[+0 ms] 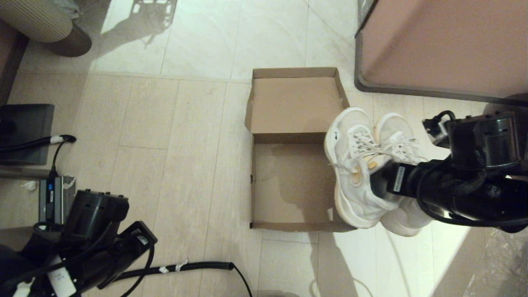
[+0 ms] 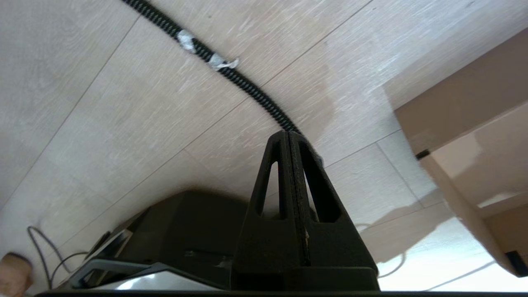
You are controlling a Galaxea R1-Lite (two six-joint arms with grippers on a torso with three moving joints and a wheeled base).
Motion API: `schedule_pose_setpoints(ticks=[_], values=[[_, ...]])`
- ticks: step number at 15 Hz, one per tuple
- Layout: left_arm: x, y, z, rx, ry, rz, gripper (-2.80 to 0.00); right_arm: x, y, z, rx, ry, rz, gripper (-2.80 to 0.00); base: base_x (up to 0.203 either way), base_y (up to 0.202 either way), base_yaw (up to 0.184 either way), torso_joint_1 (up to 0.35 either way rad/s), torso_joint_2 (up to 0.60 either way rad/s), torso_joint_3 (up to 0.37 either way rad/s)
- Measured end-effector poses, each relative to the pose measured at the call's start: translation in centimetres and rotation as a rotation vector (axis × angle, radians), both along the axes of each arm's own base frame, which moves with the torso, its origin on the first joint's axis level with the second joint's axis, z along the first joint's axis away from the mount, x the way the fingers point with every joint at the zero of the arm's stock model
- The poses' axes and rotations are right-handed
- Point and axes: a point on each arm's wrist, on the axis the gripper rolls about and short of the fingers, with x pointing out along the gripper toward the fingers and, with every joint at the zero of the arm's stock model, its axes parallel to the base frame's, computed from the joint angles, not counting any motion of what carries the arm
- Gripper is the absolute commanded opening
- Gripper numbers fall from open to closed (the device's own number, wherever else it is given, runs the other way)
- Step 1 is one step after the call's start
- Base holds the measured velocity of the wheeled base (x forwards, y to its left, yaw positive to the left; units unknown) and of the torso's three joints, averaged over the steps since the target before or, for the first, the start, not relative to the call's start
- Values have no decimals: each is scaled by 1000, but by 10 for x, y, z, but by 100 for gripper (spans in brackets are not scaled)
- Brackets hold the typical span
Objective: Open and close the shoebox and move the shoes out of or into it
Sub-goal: Put the shoes out of the shoe box
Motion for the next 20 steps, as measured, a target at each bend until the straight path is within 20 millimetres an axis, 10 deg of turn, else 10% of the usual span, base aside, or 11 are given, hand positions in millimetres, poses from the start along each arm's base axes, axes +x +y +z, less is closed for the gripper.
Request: schedule_pose_setpoints(ticks=[12, 20], values=[[2, 0, -1, 6, 3, -1, -280, 20, -174, -28, 58, -2, -718, -280, 0, 0, 0, 0, 0, 0], [-3, 2, -14, 25, 56, 0, -280, 79, -220, -97, 317, -59, -893, -280, 0, 0, 0, 0, 0, 0]])
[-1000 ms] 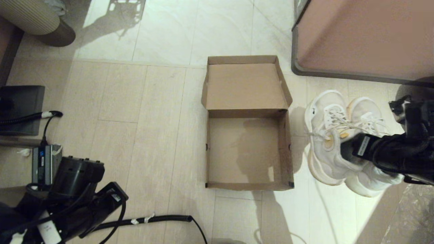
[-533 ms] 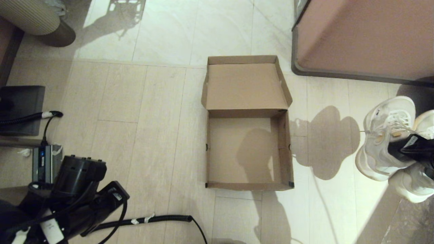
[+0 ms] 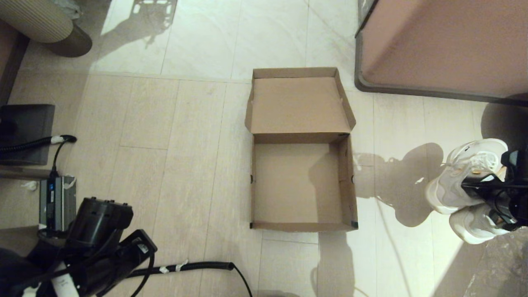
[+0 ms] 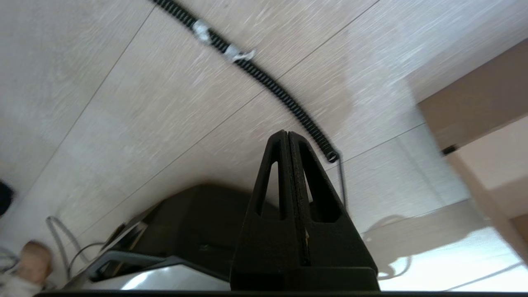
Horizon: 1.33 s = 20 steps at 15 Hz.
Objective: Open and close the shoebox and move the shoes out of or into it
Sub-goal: Put the shoes out of the shoe box
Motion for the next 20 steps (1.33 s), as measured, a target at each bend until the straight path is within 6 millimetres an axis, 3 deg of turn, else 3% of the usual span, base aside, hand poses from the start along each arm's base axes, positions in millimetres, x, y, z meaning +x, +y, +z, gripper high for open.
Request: schedule_pose_setpoints(ticks=[5, 9, 14, 20], values=[[1, 0, -1, 13, -19, 17, -280, 50, -19, -27, 198, -212, -111, -280, 0, 0, 0, 0, 0, 0], [5, -1, -1, 12, -32, 18, -280, 76, -31, -39, 307, -317, -177, -280, 0, 0, 0, 0, 0, 0], [7, -2, -4, 18, -16, 19, -280, 85, -55, -61, 325, -322, -242, -280, 0, 0, 0, 0, 0, 0], [6, -1, -7, 20, -3, 22, -280, 88, -60, -74, 328, -299, -253, -280, 0, 0, 0, 0, 0, 0]])
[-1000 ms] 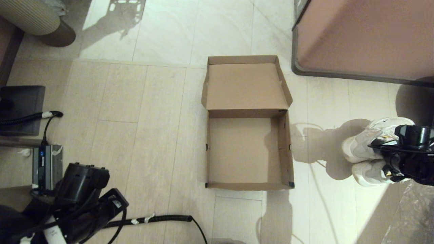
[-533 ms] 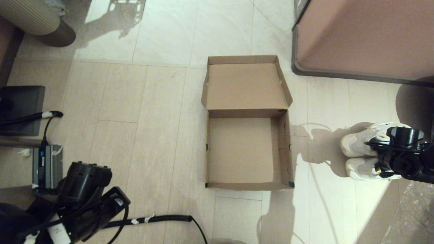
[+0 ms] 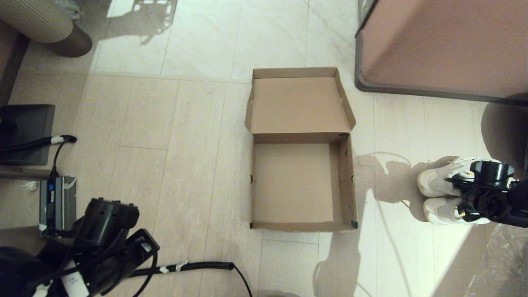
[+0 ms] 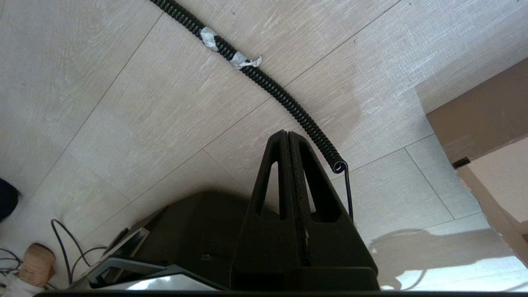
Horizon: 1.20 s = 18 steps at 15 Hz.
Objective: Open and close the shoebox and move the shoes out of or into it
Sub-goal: Put the shoes out of the shoe box
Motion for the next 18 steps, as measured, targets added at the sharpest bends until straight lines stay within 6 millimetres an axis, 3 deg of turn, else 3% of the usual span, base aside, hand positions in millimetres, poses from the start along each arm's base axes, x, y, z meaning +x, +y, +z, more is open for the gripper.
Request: schedule_pose_setpoints(ticks=[9, 10, 18], values=[[-9, 3, 1, -2, -5, 2, -280, -1, -3, -1, 9, 35, 0, -280, 0, 0, 0, 0, 0, 0], [-11, 4, 0, 0, 0, 1, -280, -1, -3, -1, 8, 36, 2, 0, 0, 0, 0, 0, 0, 0], [-21, 9, 1, 15, -9, 23, -280, 1, -1, -15, 11, 84, 47, 0, 0, 0, 0, 0, 0, 0]])
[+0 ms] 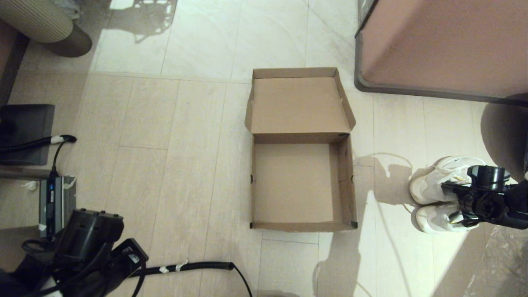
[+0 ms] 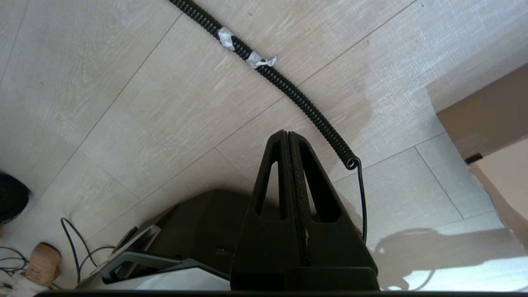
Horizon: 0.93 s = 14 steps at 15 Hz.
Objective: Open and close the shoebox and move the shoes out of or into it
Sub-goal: Put the shoes out of the shoe box
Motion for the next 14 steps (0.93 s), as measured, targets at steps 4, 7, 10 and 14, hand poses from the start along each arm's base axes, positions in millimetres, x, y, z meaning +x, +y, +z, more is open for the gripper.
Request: schedule_pose_setpoints(ticks=[4, 7, 10, 14], values=[[-1, 2, 2, -2, -10, 10, -280, -13, 8, 32, 9, 26, 22, 0, 0, 0, 0, 0, 0, 0], [0, 3, 3, -8, -17, 13, -280, -26, 23, 62, 34, 40, 77, 0, 0, 0, 0, 0, 0, 0], [-1, 3, 4, -13, -20, 12, -280, -38, 36, 79, -2, 49, 124, 0, 0, 0, 0, 0, 0, 0], [1, 2, 5, -1, -11, -23, -280, -60, 73, 102, -88, 145, 300, 0, 0, 0, 0, 0, 0, 0]])
